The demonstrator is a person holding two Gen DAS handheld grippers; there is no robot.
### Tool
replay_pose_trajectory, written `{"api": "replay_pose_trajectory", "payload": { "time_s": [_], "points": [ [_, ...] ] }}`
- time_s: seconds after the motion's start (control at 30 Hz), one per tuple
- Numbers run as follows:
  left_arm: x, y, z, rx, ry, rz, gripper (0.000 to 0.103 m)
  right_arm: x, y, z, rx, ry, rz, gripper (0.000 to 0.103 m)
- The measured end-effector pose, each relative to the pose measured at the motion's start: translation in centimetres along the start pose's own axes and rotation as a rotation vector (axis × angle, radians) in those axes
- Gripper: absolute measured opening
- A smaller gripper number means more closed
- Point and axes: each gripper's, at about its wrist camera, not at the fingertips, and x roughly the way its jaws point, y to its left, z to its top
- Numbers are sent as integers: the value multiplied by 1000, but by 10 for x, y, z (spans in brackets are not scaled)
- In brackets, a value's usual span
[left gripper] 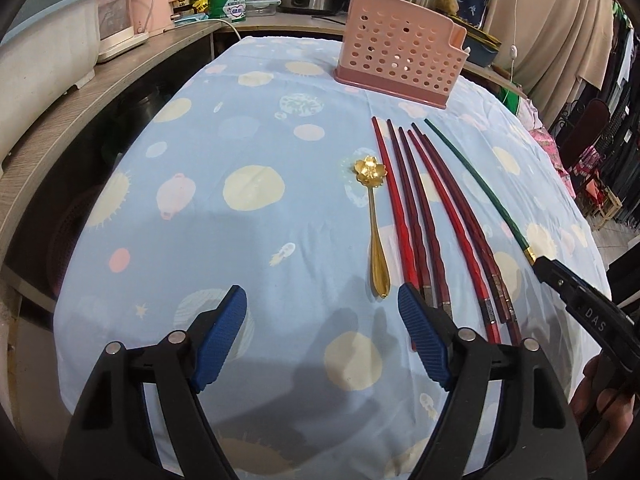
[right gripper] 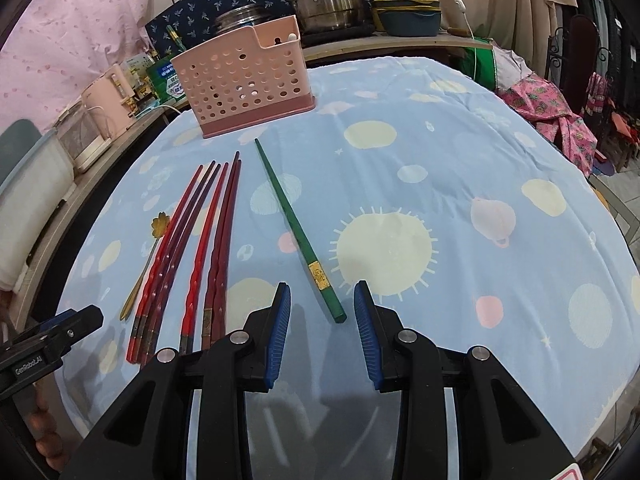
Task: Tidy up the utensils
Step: 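Grasp the gold spoon with the left tool while the right tool grasps the second green chopstick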
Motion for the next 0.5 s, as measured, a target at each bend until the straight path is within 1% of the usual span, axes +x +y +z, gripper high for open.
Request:
{"api": "replay_pose_trajectory", "payload": {
  "time_s": [0.07,0.17,0.27,0.33,0.4,0.43,0.5],
  "points": [
    [6,-2,0,5,13,1,67,5,1,3,-1,2,0,33],
    [13,-4,0,11,27,5,65,11,2,6,-7,5,-1,33],
    [15,-7,1,22,20,7,65,14,4,8,-14,3,-4,32],
    [17,-8,3,22,19,3,65,16,6,9,-21,4,-5,30],
    [20,-10,5,23,18,5,64,17,8,8,-30,6,-7,25],
    [21,-10,5,25,16,8,62,18,9,8,-37,7,-11,20],
    [23,-12,7,31,13,11,59,18,10,7,-45,4,-15,18]
  ]
}}
